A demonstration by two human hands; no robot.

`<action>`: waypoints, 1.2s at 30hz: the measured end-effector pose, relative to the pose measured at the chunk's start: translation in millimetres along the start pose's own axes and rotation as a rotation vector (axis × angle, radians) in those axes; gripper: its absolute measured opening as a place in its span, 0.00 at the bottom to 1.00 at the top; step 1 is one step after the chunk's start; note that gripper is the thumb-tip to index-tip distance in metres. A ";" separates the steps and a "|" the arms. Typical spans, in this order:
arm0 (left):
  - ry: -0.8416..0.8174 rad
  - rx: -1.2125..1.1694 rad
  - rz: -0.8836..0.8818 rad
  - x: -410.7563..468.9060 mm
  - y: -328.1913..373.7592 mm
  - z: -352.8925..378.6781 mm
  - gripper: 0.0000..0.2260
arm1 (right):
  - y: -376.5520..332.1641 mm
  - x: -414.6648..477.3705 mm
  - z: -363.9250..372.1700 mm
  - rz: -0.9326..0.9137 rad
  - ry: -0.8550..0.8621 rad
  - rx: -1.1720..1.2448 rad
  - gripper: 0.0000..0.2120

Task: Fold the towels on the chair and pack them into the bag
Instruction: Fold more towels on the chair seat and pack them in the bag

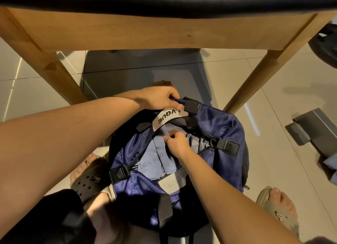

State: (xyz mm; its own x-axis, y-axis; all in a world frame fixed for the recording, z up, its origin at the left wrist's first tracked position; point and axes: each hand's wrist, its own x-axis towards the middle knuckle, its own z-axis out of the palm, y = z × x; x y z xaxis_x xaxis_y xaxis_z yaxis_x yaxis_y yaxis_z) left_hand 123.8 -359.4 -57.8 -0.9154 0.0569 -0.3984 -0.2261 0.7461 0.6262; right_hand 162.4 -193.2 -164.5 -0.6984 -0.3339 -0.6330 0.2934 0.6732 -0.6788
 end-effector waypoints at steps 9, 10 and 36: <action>0.025 0.048 -0.027 -2.9 -3.4 1.7 0.13 | 20.6 -29.9 -6.1 -0.060 0.051 -0.149 0.04; 0.038 0.076 -0.020 -3.7 -2.9 2.4 0.14 | 20.4 -31.0 -6.2 -0.069 0.051 -0.144 0.09; 0.155 0.533 -0.171 -39.9 52.5 3.1 0.10 | 5.0 -66.3 -70.3 -0.046 -0.219 -0.111 0.12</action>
State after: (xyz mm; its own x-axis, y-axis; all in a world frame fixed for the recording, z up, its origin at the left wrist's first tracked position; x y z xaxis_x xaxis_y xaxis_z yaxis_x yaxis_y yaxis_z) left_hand 149.5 -320.4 -11.1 -0.9279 -0.1613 -0.3363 -0.2128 0.9694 0.1221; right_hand 164.2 -121.4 -99.7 -0.5475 -0.4925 -0.6765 0.1831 0.7183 -0.6712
